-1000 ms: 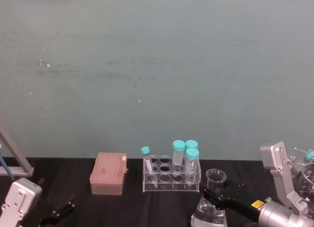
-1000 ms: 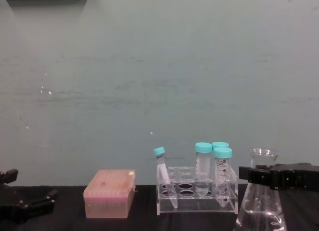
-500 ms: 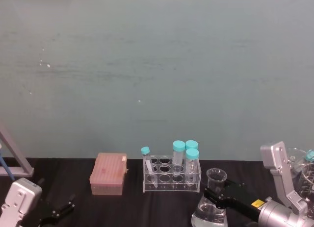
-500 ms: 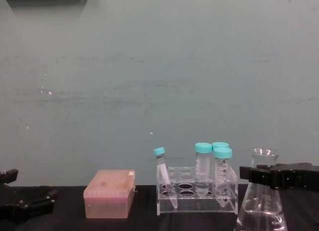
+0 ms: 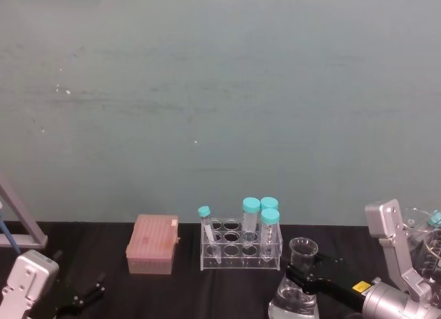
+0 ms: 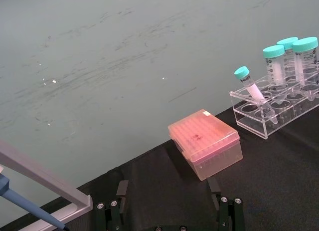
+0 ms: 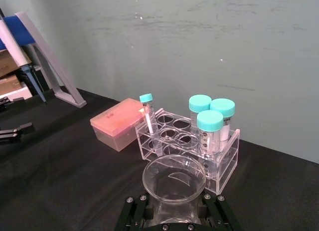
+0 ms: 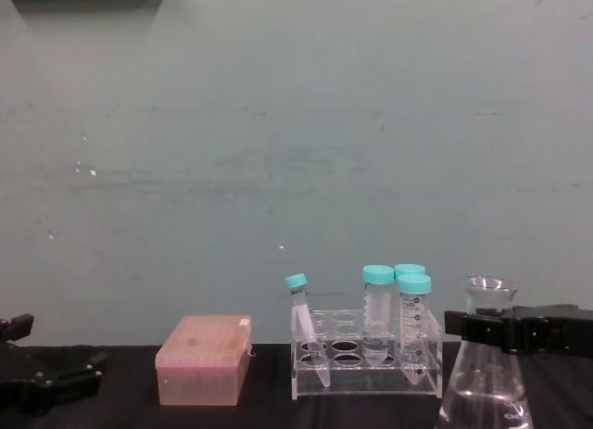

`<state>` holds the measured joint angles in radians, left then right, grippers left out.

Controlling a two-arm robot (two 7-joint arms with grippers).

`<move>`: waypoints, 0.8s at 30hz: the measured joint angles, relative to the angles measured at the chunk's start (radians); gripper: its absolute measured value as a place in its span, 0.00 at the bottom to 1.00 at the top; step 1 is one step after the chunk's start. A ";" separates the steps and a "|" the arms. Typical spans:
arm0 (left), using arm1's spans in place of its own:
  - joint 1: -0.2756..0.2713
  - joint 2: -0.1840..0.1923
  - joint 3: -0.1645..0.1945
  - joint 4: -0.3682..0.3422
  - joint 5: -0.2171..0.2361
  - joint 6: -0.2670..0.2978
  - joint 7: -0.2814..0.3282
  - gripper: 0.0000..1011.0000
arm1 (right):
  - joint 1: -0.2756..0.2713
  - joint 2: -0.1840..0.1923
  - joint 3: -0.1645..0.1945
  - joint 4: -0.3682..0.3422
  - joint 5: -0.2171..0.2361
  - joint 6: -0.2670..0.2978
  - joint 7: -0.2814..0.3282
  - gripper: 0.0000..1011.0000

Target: Pick up the beaker with the right gripper, shake it three times, and then put it down.

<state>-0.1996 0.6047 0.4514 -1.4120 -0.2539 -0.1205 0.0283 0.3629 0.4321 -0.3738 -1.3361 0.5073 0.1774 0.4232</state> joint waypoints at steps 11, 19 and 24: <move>0.000 0.000 0.000 0.000 0.000 0.000 0.000 0.99 | 0.000 0.001 0.000 0.000 0.000 0.000 0.001 0.45; 0.000 0.000 0.000 0.000 0.000 0.000 0.000 0.99 | 0.000 0.001 0.000 -0.001 0.000 -0.001 0.002 0.55; 0.000 0.000 0.000 0.000 0.000 0.000 0.000 0.99 | 0.000 0.001 0.000 -0.001 0.000 -0.001 0.002 0.71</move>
<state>-0.1996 0.6047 0.4514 -1.4120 -0.2539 -0.1205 0.0283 0.3627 0.4327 -0.3738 -1.3372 0.5076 0.1759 0.4247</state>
